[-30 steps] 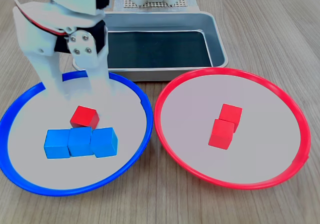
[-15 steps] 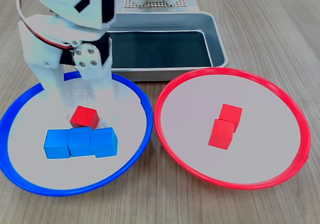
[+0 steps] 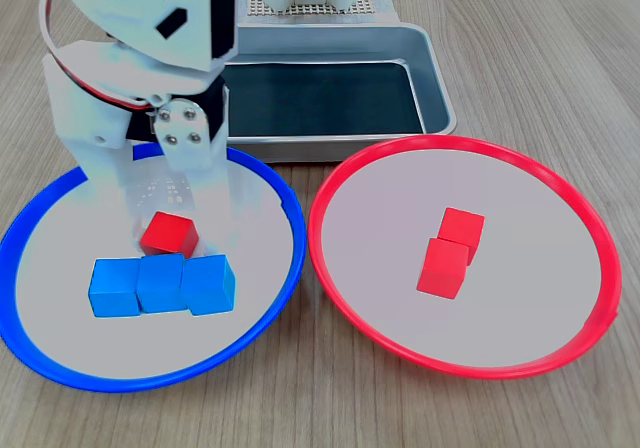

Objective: Relocate any misplaced blocks to their matching dishes.

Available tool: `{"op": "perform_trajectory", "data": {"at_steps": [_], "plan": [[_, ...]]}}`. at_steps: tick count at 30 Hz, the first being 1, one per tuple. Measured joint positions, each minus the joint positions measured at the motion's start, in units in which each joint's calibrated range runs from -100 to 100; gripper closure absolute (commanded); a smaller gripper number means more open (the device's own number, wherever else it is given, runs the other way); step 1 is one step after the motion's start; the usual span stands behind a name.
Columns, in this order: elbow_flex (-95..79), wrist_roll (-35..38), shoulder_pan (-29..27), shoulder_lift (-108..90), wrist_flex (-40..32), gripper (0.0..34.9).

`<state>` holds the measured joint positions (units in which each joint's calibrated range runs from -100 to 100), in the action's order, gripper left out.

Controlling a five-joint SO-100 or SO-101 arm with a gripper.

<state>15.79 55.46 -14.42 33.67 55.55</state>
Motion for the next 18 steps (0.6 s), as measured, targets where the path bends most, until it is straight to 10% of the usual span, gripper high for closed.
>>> {"op": "perform_trajectory", "data": {"at_steps": [18], "plan": [[0.54, 0.00, 0.00, 0.17, 0.82, 34.6]]}}
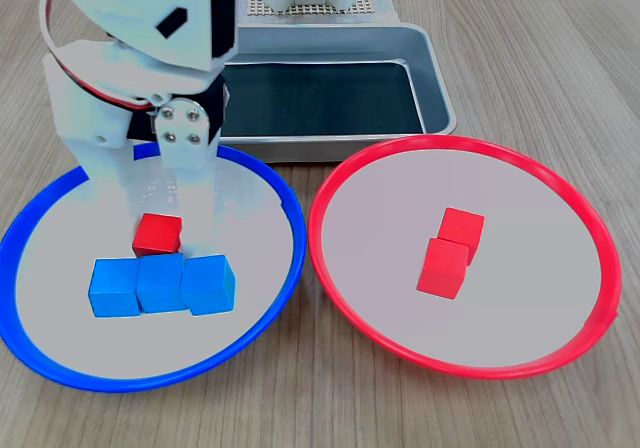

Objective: Relocate any misplaced blocks to their matching dishes.

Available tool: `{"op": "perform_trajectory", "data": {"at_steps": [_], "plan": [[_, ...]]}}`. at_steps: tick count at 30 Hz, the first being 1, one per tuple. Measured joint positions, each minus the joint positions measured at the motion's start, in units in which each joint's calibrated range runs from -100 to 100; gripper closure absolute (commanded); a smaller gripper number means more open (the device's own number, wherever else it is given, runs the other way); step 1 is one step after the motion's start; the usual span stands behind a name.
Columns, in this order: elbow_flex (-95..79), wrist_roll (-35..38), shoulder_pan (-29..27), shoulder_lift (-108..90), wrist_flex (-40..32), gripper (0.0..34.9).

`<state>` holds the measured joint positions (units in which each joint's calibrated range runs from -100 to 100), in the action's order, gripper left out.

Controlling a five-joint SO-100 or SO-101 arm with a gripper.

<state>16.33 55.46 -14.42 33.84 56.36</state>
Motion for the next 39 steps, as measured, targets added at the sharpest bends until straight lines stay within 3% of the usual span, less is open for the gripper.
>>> {"op": "perform_trajectory", "data": {"at_steps": [24, 33, 39], "plan": [[0.00, -3.57, 3.36, -9.46, 0.33, 34.6], [0.00, -10.21, 11.15, -13.73, 1.06, 34.6], [0.00, -19.15, 20.27, -13.30, 1.47, 34.6]]}}
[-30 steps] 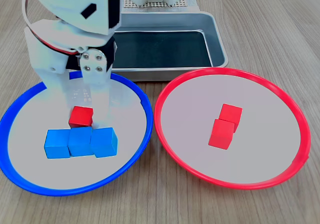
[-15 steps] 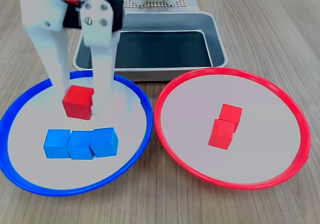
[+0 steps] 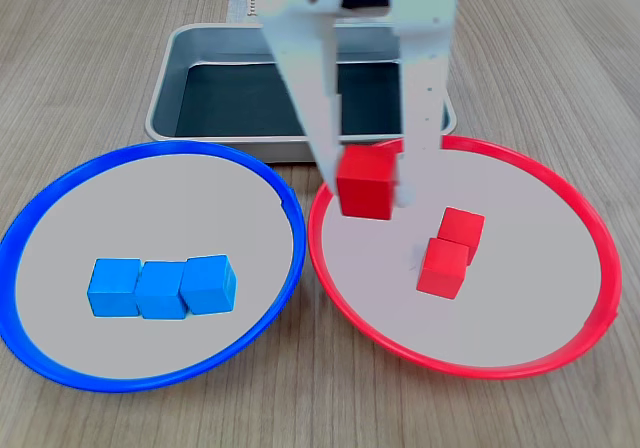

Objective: Relocate any misplaced blocks to their matching dishes.

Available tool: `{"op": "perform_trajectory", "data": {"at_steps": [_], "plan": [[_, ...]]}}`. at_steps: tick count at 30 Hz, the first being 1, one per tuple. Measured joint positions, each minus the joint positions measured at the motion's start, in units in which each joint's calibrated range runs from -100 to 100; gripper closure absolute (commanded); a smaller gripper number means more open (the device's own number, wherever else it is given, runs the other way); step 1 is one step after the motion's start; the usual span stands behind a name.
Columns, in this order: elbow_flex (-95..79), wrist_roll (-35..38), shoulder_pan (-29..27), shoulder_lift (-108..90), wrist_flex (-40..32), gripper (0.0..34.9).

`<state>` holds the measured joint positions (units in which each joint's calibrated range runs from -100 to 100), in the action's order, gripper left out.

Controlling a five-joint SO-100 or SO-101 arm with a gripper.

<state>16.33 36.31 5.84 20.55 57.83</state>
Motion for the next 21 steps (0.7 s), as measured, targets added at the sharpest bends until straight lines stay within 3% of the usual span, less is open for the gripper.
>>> {"op": "perform_trajectory", "data": {"at_steps": [6, 19, 21], "plan": [[2.81, -4.64, 4.16, 5.12, 0.33, 34.6], [13.61, -4.44, 3.81, 17.39, -0.98, 34.6], [14.70, -4.05, 3.36, 18.41, -0.98, 32.2]]}}
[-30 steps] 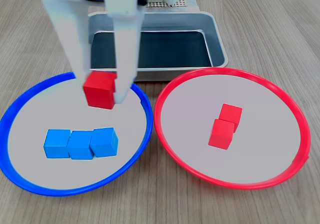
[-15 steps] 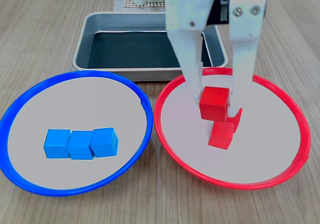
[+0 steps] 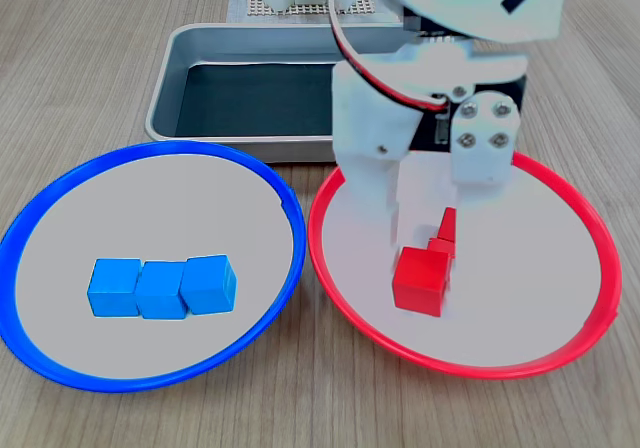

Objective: Relocate any misplaced blocks to their matching dishes.

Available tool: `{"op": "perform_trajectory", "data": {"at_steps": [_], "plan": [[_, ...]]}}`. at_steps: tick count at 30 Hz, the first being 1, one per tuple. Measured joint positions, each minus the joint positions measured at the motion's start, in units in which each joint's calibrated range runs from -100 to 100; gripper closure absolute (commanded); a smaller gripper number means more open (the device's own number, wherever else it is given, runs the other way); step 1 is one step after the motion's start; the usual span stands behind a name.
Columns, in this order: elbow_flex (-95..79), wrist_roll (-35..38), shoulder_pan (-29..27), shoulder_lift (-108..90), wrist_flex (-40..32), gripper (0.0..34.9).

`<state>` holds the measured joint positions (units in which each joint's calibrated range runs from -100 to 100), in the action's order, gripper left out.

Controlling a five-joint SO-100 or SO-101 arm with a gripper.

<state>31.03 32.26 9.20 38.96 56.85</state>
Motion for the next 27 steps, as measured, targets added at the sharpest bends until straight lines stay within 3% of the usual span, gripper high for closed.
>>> {"op": "perform_trajectory", "data": {"at_steps": [1, 6, 11, 16, 20, 22, 27], "plan": [[0.18, 0.34, -0.18, 0.17, 0.00, 29.8], [1.45, 4.25, -0.27, 0.68, 2.28, 26.2], [3.45, 4.59, -0.27, 0.68, 5.79, 20.1], [3.90, 4.00, -0.18, 0.34, 7.59, 19.3], [3.63, 4.00, -0.18, -2.47, 7.91, 20.2], [2.18, 4.00, -0.35, -5.46, 7.99, 22.7], [-7.26, 3.52, -2.04, -16.20, 5.14, 34.1]]}}
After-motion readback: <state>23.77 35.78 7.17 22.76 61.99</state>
